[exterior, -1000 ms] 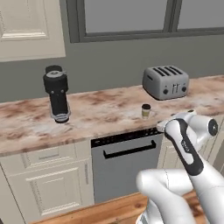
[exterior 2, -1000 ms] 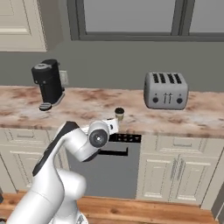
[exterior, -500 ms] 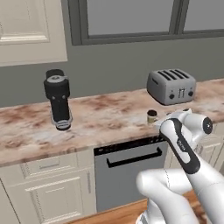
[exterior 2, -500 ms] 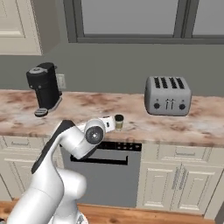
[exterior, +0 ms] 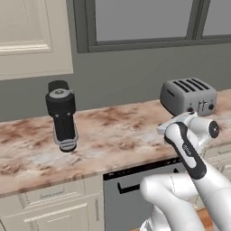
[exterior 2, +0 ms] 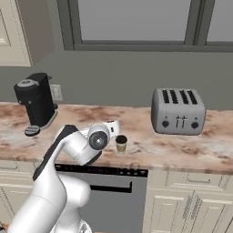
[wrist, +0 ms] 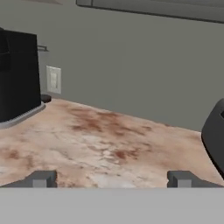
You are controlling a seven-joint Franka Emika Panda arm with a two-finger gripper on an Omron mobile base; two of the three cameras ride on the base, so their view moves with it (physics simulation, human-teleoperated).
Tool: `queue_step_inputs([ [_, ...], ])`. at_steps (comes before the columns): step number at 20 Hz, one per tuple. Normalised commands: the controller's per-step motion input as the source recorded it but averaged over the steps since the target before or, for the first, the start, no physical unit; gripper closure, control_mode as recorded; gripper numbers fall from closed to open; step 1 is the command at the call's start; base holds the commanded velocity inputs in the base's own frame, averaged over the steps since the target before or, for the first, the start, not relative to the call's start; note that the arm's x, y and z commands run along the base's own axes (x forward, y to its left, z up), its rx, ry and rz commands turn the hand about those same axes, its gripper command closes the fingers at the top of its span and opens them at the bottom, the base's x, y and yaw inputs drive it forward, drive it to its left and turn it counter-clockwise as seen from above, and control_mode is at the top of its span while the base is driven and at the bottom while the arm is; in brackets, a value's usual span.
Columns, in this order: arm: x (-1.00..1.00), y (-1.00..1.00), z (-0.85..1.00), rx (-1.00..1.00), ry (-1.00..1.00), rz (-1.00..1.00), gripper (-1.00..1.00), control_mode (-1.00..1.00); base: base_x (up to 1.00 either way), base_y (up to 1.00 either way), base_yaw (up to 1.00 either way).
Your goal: Move the drinks to the dining counter.
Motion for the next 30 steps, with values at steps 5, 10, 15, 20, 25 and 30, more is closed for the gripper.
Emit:
queue_step_inputs([
  [5,0.00,0.00,0.00,0.00,0.00,0.00,-1.00,1.00,0.36,0.00,0.00],
  [10,0.00,0.00,0.00,0.00,0.00,0.00,-1.00,1.00,0.20,0.00,0.03],
  [15,0.00,0.00,0.00,0.00,0.00,0.00,-1.00,1.00,0.03,0.00,0.04],
  [20,0.00,0.00,0.00,0.00,0.00,0.00,-1.00,-1.00,0.00,0.00,0.01],
  [25,0.00,-0.08,0.00,0.00,0.21,-0.02,-1.00,-1.00,0.00,0.00,0.00],
  [30,0.00,-0.21,0.00,0.00,0.35,-0.11,-1.00,-1.00,0.00,0.00,0.00],
])
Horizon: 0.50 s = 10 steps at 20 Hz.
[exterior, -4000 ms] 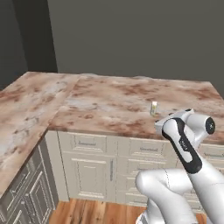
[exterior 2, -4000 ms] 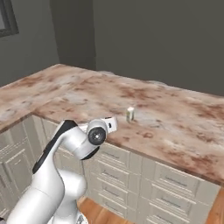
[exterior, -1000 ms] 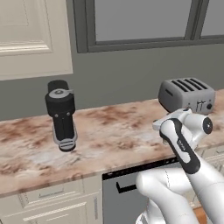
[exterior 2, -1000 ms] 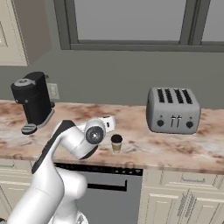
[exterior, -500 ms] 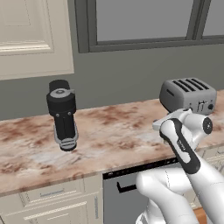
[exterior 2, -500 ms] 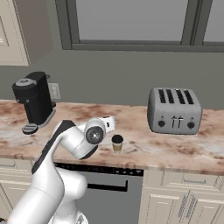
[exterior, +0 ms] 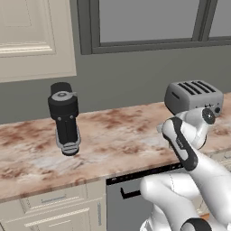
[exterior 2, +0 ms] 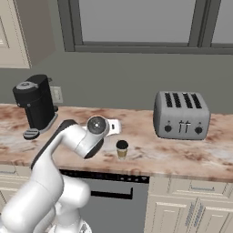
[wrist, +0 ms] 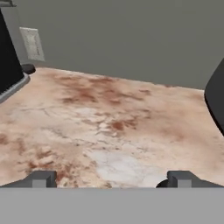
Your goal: Move the drinks to the dining counter.
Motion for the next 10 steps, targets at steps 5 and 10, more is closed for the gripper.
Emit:
queue_step_inputs([
  [5,0.00,-0.44,0.00,0.00,0.21,-0.13,-1.00,-1.00,0.00,0.00,0.00],
  [10,0.00,-0.43,-0.05,0.00,0.08,-0.09,-1.00,-1.00,0.00,0.00,0.00],
])
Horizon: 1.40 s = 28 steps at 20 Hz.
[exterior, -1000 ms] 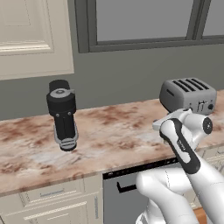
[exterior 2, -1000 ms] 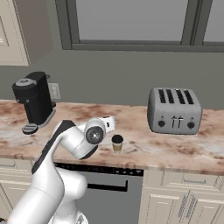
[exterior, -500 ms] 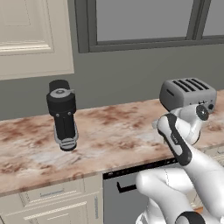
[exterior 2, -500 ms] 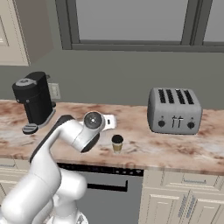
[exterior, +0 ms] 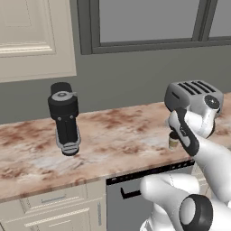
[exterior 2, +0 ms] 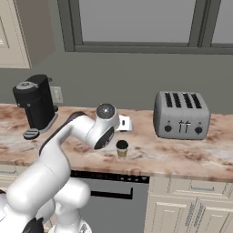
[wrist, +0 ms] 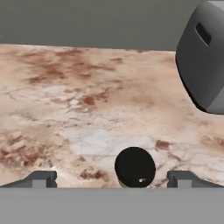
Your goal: Move the drinks to the dining counter.
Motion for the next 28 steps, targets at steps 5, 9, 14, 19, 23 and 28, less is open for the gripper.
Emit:
queue_step_inputs([
  [5,0.00,-0.03,-0.17,0.00,0.00,-0.01,-1.00,-1.00,0.00,0.00,0.00],
  [9,0.00,0.00,-0.29,-0.02,0.00,0.00,-1.00,-1.00,0.00,0.00,0.00],
  [14,0.00,-0.02,-0.36,-0.02,0.00,0.00,-1.00,-1.00,0.00,0.00,0.00],
  [19,0.01,-0.08,-0.29,0.00,0.01,-0.01,-1.00,-1.00,0.00,0.00,0.00],
  [23,0.00,-0.11,-0.27,0.00,0.03,0.00,-1.00,-1.00,0.00,0.00,0.00],
  [28,0.02,-0.11,-0.24,0.00,0.05,-0.01,-1.00,-1.00,0.00,0.00,0.00],
])
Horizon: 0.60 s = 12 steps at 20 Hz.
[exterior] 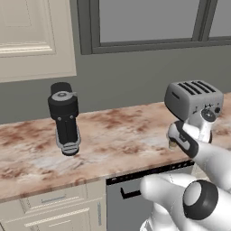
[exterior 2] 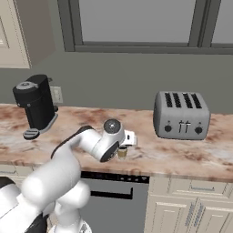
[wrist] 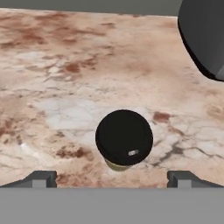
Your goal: Move the drinks to the dining counter.
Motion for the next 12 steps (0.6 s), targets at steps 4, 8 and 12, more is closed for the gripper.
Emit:
queue_step_inputs([
  [4,0.15,-0.12,-0.14,0.00,0.05,-0.01,-1.00,-1.00,0.00,0.00,0.00],
  [8,0.22,-0.09,-0.08,0.00,0.05,0.00,-1.00,-1.00,0.00,0.00,0.00],
  [12,0.17,0.00,-0.05,0.00,0.04,0.00,-1.00,-1.00,0.00,0.00,0.00],
])
